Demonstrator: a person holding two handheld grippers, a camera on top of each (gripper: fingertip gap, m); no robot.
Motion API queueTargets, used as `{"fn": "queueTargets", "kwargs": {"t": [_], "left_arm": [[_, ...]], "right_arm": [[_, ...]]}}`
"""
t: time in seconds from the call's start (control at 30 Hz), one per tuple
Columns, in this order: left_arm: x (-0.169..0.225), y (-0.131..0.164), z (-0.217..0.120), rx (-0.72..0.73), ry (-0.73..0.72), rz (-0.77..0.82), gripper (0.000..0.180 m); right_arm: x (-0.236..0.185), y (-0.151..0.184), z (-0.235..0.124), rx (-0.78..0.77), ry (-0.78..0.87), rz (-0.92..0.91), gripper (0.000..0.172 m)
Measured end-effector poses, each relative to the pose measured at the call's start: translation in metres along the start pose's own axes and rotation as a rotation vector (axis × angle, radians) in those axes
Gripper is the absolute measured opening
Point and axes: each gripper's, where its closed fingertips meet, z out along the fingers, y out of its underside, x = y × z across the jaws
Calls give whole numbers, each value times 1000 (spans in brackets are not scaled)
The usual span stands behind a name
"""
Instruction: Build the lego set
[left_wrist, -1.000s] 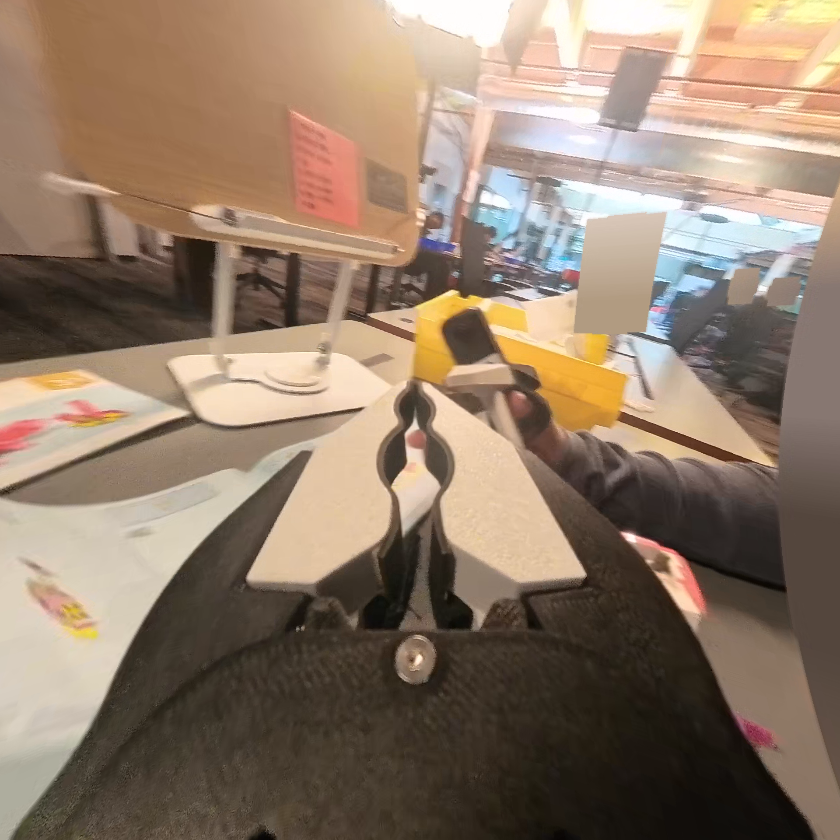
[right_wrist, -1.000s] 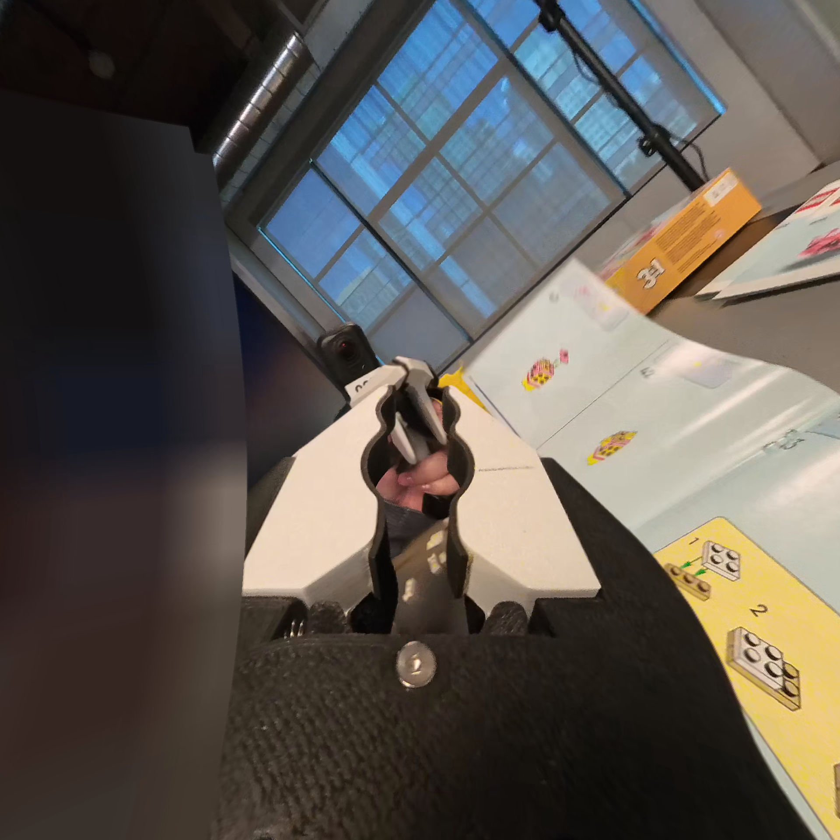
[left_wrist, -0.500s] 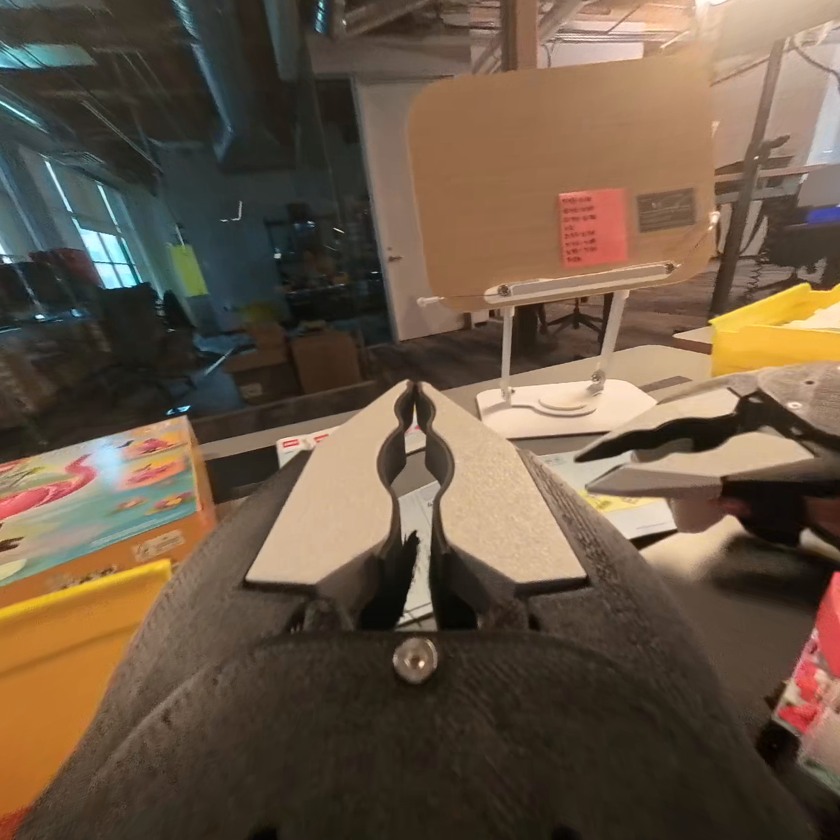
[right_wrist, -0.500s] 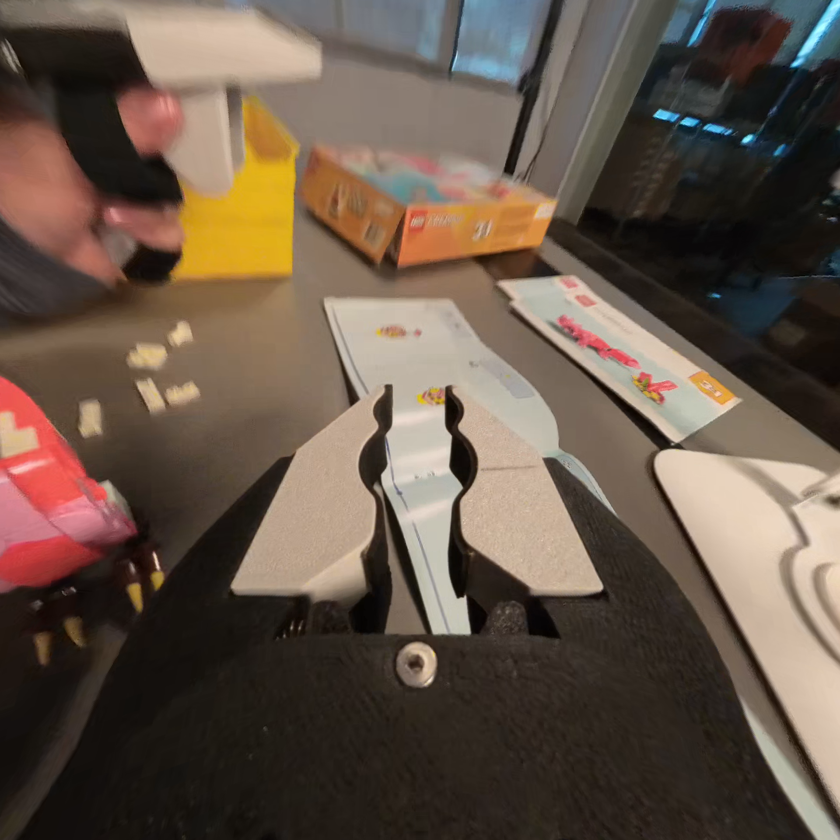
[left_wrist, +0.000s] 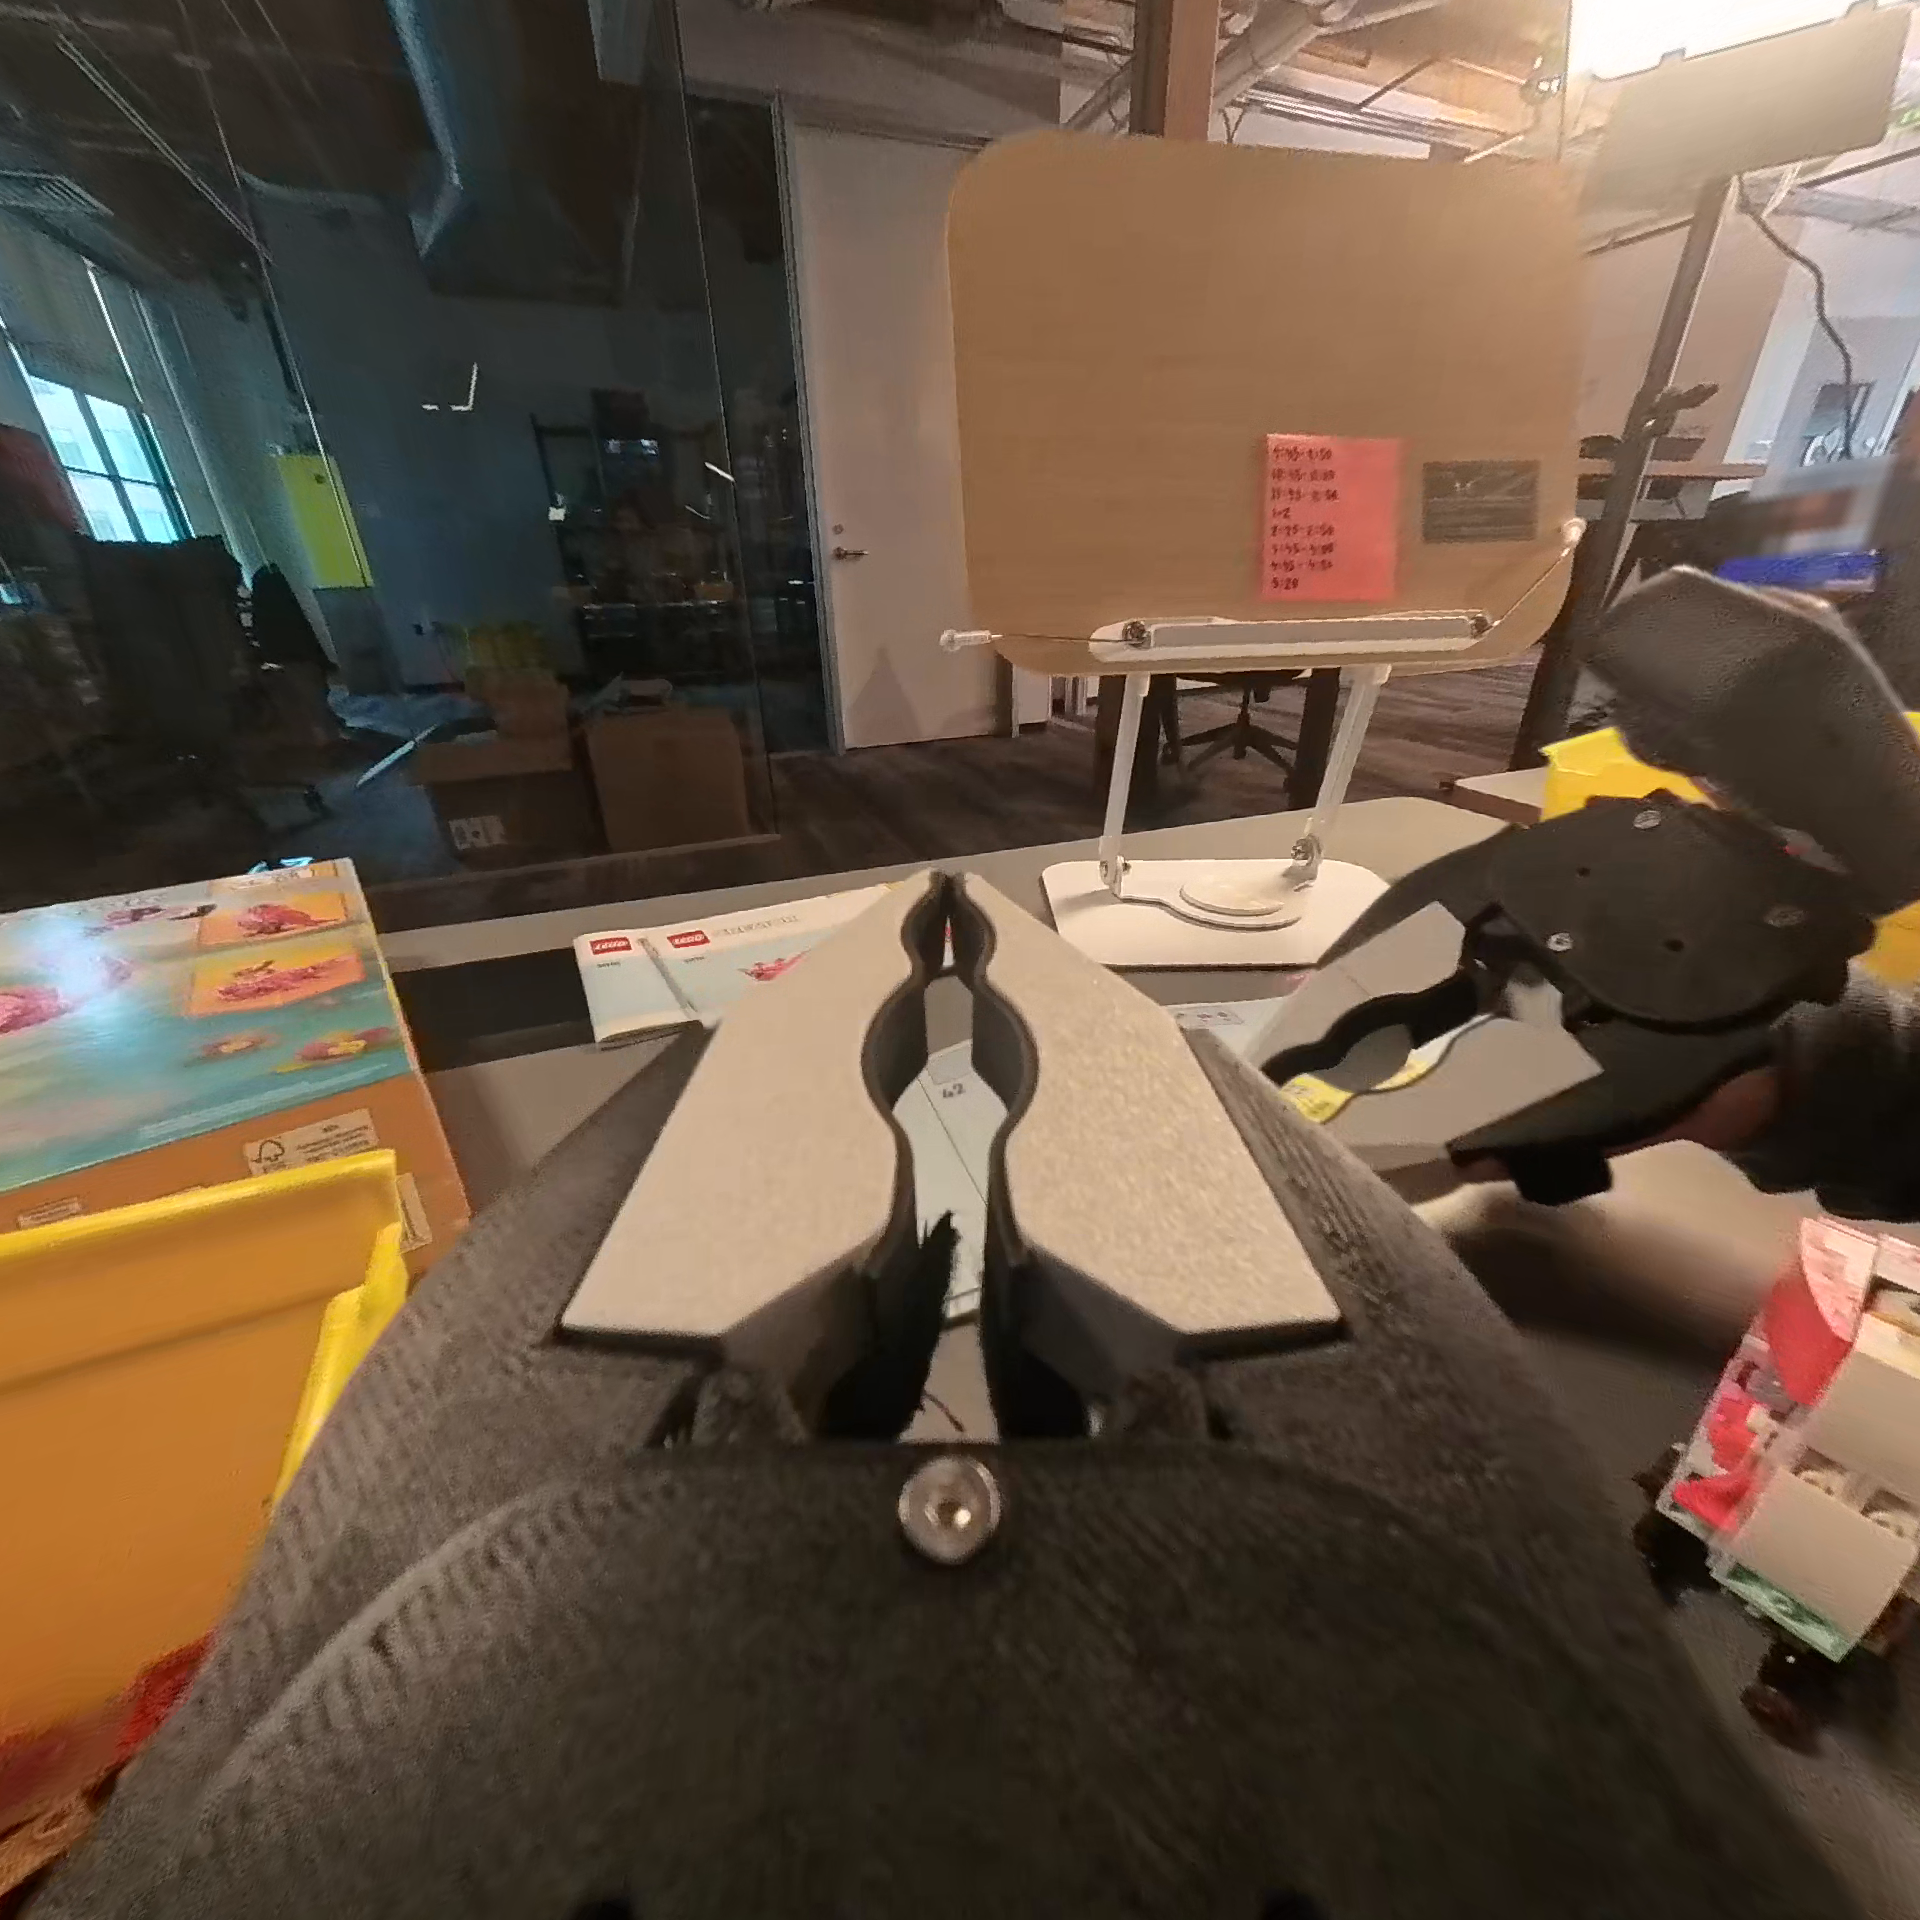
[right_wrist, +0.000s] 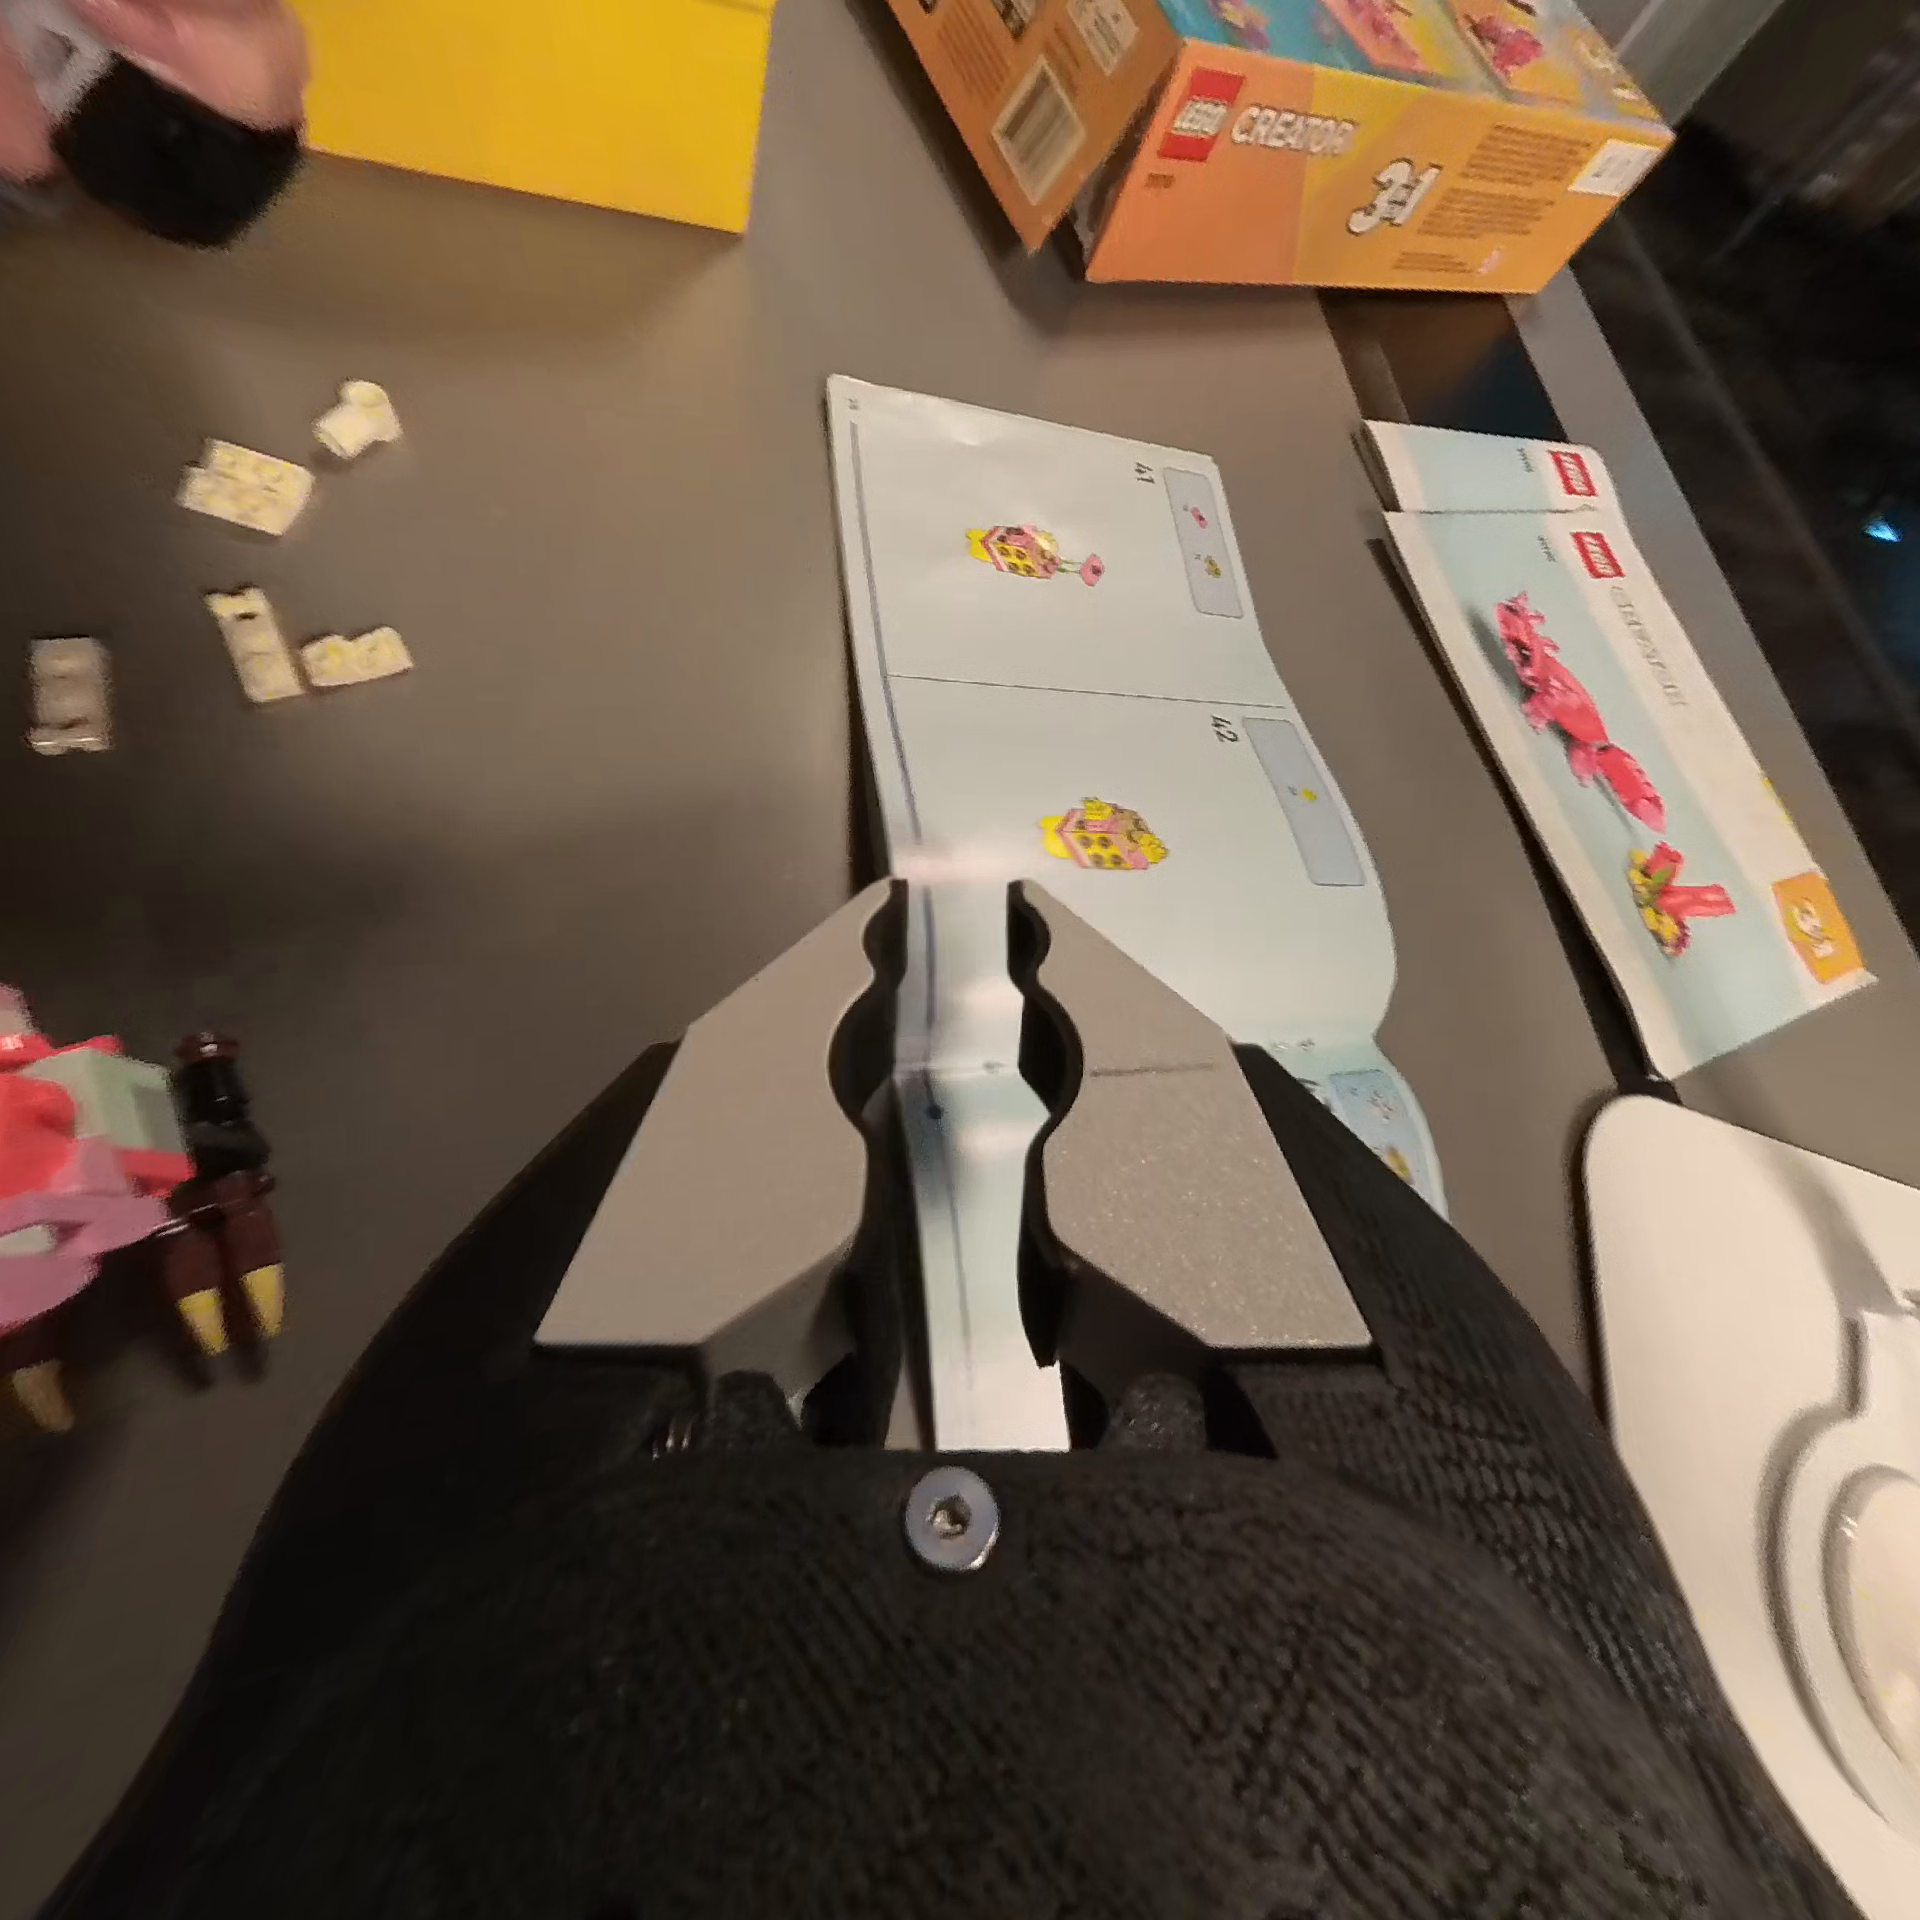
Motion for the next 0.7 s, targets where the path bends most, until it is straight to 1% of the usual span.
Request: {"fn": "queueTargets", "kwargs": {"t": [0.07,0.17,0.23,0.33,0.43,0.53,0.6,0.67,0.7], "left_arm": [[1,0,0,1,3,-3,0],[2,-1,0,3,10,-14,0],[1,-2,-1,4,8,-20,0],[-1,-1,-1,-5,4,-45,0],[0,5,1,-36,17,-80,1],[3,17,6,-104,29,-121,6],[10,32,10,-200,76,-179,12],[17,47,14,-280,132,-228,13],[16,51,15,-295,125,-232,13]], "right_arm": [[-8,0,-1,9,-34,-2,21],[-4,7,4,-39,-3,-32,20],[0,6,4,-32,38,-46,14],[8,-4,-4,29,128,-57,3],[16,-6,-8,58,228,-50,0],[27,2,-12,40,348,-32,0],[30,2,-17,68,396,10,0],[27,-5,-21,119,382,41,0],[23,-9,-20,140,348,43,1]]}}
